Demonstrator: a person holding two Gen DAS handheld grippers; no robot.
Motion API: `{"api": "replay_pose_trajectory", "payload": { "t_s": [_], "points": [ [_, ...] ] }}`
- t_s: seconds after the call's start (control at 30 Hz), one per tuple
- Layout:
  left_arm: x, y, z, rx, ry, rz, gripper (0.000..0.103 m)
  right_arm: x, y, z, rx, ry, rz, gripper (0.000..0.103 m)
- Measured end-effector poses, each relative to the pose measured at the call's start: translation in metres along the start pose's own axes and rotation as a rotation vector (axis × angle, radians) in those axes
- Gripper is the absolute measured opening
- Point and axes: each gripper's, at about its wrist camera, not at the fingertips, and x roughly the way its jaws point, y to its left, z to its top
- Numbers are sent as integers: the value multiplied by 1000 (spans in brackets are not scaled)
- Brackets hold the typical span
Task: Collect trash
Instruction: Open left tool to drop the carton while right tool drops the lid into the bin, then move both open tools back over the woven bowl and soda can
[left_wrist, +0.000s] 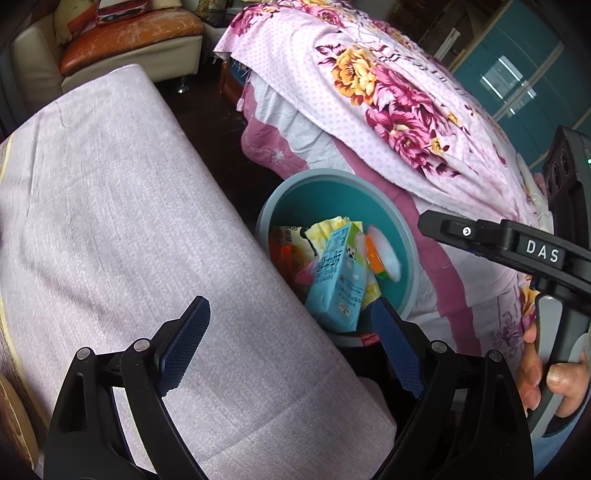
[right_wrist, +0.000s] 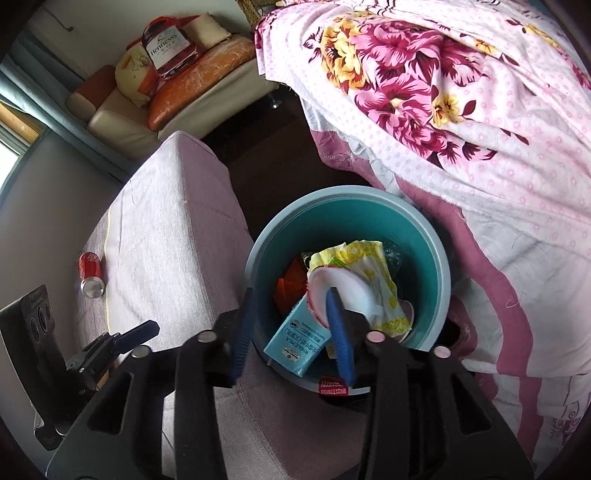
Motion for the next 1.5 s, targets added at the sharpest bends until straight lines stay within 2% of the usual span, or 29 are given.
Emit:
{"api": "replay_pose_trajectory", "payload": {
  "t_s": [0.2, 0.43, 0.53, 0.67, 1.1, 1.2, 1.5],
  "points": [
    [-7, 10, -7, -19, -3, 0, 90, -6, 9, -5, -2, -12, -6, 61],
    [-21, 24, -19, -49, -11, -6, 90, -12, 24, -8, -6, -3, -4, 72],
    [-30, 31, -24, -59, -24, -6, 90, -15, 35, -11, -17, -5, -8, 73],
    [-42, 43, -32, -80, -43, 2, 96, -17, 52, -16, -39, -4, -10, 73],
    [-84, 85, -62, -134, -99, 25, 97, -18, 114, -34, -136, 17, -11, 75],
    [-96, 101, -70, -150, -112, 46, 97, -15, 132, -40, -167, 25, -7, 78],
    [-132, 161, -101, -248, -157, 116, 97, -1, 178, -56, -234, 77, -3, 78]
  ]
}}
